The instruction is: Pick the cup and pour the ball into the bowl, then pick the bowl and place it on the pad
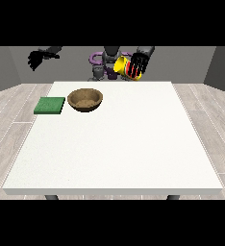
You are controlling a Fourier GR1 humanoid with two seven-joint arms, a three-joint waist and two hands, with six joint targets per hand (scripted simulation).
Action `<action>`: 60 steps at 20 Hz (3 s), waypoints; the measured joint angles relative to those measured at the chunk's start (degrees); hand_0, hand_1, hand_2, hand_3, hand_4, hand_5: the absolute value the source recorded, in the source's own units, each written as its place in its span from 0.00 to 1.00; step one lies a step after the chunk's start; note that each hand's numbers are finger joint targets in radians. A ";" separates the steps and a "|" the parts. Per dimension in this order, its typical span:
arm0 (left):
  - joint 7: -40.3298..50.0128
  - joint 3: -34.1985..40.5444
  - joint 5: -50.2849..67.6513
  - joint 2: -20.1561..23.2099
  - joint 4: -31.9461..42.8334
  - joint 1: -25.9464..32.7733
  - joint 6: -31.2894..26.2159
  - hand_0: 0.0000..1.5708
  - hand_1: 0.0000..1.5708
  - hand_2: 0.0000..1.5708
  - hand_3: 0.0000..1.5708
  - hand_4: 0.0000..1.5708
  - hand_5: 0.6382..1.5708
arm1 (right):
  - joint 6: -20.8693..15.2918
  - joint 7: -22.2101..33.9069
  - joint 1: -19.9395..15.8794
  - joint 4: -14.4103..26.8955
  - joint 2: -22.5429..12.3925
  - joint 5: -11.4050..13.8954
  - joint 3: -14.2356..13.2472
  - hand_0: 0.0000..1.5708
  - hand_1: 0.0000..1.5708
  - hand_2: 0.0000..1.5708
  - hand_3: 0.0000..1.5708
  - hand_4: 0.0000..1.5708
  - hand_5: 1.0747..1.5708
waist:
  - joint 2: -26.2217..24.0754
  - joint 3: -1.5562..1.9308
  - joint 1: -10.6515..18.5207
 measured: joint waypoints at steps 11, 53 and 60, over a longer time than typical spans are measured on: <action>11.05 -19.06 -24.06 -7.85 4.13 -6.51 -9.90 0.98 0.98 1.00 1.00 0.99 0.56 | 1.00 -0.80 -2.46 3.52 -1.08 -0.28 -0.70 0.00 0.00 0.00 0.00 0.00 1.00 | -0.25 0.01 -0.90; -20.12 10.84 43.80 -13.31 -26.62 22.65 -13.44 0.00 0.00 0.00 0.00 0.00 0.99 | -18.48 -0.39 -7.69 4.10 13.05 3.33 1.80 0.00 0.00 0.00 0.00 0.20 1.00 | 9.82 -0.29 13.29; -23.58 13.99 47.70 -9.92 -29.02 25.62 -19.44 0.00 0.00 0.00 0.00 0.00 0.99 | -19.88 -4.55 -11.05 12.22 12.82 2.87 0.83 0.00 0.00 0.00 0.00 0.14 0.99 | 10.55 -0.13 14.00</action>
